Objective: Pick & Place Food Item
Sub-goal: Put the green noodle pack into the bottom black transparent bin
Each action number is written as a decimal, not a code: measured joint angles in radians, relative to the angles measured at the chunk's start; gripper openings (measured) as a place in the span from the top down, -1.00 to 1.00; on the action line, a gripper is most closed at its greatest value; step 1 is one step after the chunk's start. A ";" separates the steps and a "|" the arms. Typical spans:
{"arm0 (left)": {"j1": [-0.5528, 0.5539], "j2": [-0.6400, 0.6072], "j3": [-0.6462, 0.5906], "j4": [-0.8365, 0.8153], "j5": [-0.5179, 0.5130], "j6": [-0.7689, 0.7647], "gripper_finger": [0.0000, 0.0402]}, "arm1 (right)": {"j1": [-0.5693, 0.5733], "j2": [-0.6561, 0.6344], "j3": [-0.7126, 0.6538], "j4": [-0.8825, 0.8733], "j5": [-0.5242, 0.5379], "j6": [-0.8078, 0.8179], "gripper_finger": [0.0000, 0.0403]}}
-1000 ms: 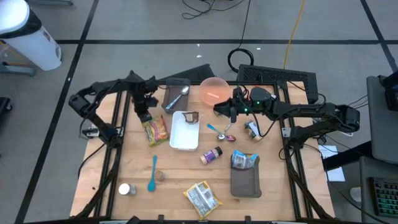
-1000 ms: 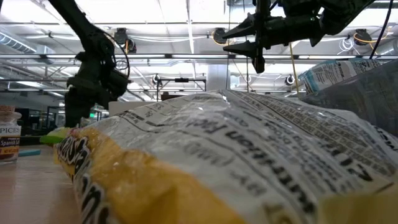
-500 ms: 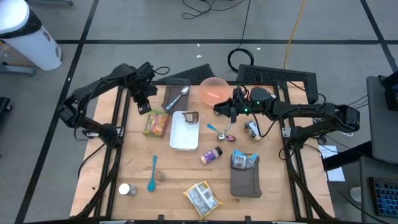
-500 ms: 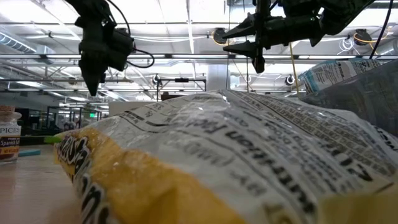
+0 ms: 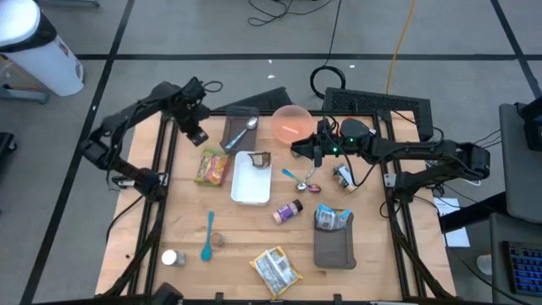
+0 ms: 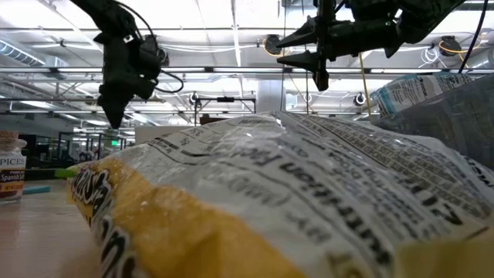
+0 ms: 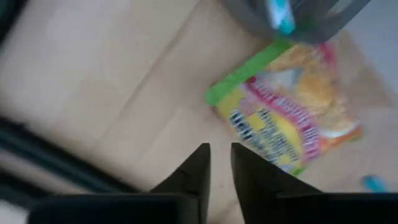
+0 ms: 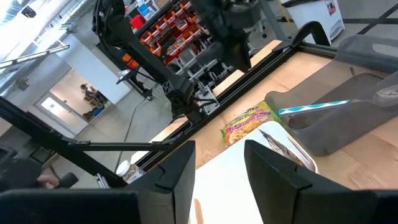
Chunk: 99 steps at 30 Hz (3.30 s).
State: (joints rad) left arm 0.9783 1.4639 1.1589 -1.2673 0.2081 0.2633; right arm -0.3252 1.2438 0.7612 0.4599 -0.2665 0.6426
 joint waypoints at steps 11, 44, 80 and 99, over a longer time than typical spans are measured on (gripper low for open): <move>0.154 0.003 -0.179 0.103 0.137 -0.147 -0.01 | 0.001 0.000 0.000 0.000 0.000 -0.011 0.36; 0.076 0.003 -0.405 0.508 0.212 -0.325 -0.14 | -0.002 0.000 0.000 0.000 0.002 -0.015 0.36; 0.008 0.073 -0.397 0.476 0.166 -0.272 0.98 | 0.000 0.000 0.000 0.000 -0.001 -0.026 0.36; -0.101 -0.313 -0.287 0.338 0.192 -0.311 0.99 | 0.000 0.000 0.005 0.242 0.000 -0.049 0.36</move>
State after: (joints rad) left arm 0.8777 1.1514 0.8715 -0.9295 0.4001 -0.0476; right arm -0.3256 1.2438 0.7664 0.7016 -0.2665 0.5931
